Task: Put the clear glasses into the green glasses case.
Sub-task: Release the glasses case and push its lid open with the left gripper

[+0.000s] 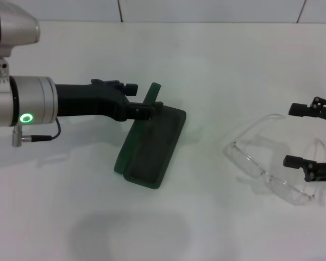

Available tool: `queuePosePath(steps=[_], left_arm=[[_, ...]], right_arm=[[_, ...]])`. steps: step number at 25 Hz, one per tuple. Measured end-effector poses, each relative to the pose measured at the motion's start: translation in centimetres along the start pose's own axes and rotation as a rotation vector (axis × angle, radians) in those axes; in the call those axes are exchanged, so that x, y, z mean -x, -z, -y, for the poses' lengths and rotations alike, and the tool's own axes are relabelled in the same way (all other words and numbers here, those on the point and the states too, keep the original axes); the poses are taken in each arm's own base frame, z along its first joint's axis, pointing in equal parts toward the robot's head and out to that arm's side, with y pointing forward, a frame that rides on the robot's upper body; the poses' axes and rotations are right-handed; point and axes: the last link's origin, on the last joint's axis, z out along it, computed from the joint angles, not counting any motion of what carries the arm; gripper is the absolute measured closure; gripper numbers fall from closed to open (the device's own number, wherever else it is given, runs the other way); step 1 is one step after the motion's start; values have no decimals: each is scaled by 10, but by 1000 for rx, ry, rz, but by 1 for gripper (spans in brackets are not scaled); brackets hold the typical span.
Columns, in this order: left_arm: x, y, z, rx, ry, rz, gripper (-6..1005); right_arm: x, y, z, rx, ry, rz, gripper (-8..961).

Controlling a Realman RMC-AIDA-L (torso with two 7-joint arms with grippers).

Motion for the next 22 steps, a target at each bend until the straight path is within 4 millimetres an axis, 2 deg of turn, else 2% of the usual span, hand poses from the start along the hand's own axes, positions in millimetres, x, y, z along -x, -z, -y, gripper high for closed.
queuePosePath(steps=[8,14,22], left_arm=[[8,-2,4,-31,32,50,123],[10,-12,7,-85,51,105,124],[12,-16,7,-98,61,136,124]], right_arm=[[1,-2,2,10,12,-4,95],[1,-3,3,13,15,-6,95],[0,-5,2,10,14,-9,96]])
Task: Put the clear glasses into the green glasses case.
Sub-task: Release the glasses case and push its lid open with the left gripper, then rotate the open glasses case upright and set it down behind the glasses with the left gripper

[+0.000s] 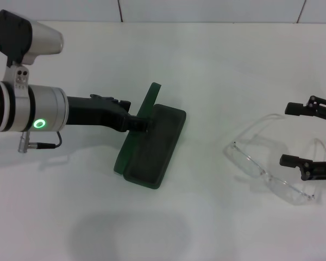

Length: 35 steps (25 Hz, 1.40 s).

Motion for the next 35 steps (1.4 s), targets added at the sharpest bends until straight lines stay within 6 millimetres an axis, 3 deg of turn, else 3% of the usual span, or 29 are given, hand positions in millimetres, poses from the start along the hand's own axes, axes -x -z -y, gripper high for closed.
queuePosePath(steps=[6,17,28,35], left_arm=[[1,-2,0,-11,3,20,123],[1,-5,-2,-9,-5,33,281],[-2,-6,-4,-3,-19,27,518],[-18,-9,-7,4,-116,21,764]], right_arm=[[0,-1,0,0,-1,1,96],[0,-1,-1,0,-2,2,96],[-1,2,-3,0,-1,-1,96],[-2,4,-5,4,-4,-7,96]])
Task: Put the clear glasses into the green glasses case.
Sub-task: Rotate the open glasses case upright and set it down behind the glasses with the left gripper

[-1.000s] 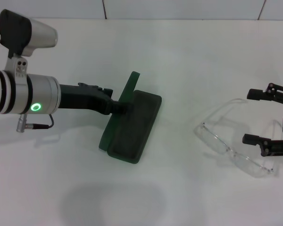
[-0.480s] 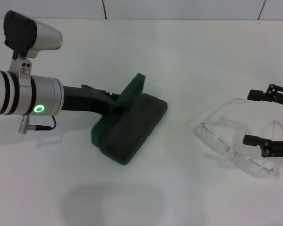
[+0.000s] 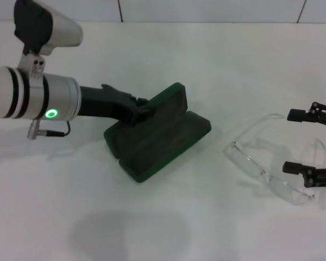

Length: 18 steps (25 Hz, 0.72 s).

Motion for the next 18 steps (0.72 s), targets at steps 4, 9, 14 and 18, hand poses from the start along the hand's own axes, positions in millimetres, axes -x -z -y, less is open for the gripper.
queuePosePath(steps=[4,9,14,18], left_arm=[[-14,-3,-3,11,-50,-7,785],[-35,-7,-8,25,-191,-29,771],[-53,-19,-16,49,-355,-29,756],[-58,-38,-22,58,-450,-1,745]], right_arm=[[-2,3,-4,-3,-6,-3,95],[-4,9,-15,-8,6,9,95],[-7,9,-26,0,0,20,95],[-14,5,-38,10,9,18,95]])
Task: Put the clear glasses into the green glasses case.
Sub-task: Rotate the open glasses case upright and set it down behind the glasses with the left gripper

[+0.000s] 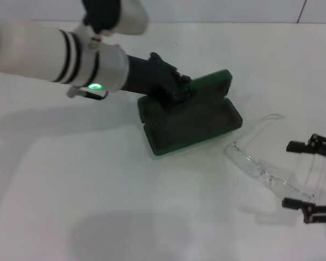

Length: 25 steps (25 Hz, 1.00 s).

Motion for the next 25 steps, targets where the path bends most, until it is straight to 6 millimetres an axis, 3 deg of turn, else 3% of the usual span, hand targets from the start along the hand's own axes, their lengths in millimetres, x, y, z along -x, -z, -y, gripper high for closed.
queuePosePath(steps=[4,9,25], left_arm=[[-6,-24,-6,0,-118,42,733],[-17,-35,-16,11,-211,17,718],[-23,-47,-32,70,-416,22,672]], right_arm=[[-3,1,-9,-11,-8,3,95],[-4,1,-14,-12,-19,12,95],[-4,-4,-19,7,-30,34,95]])
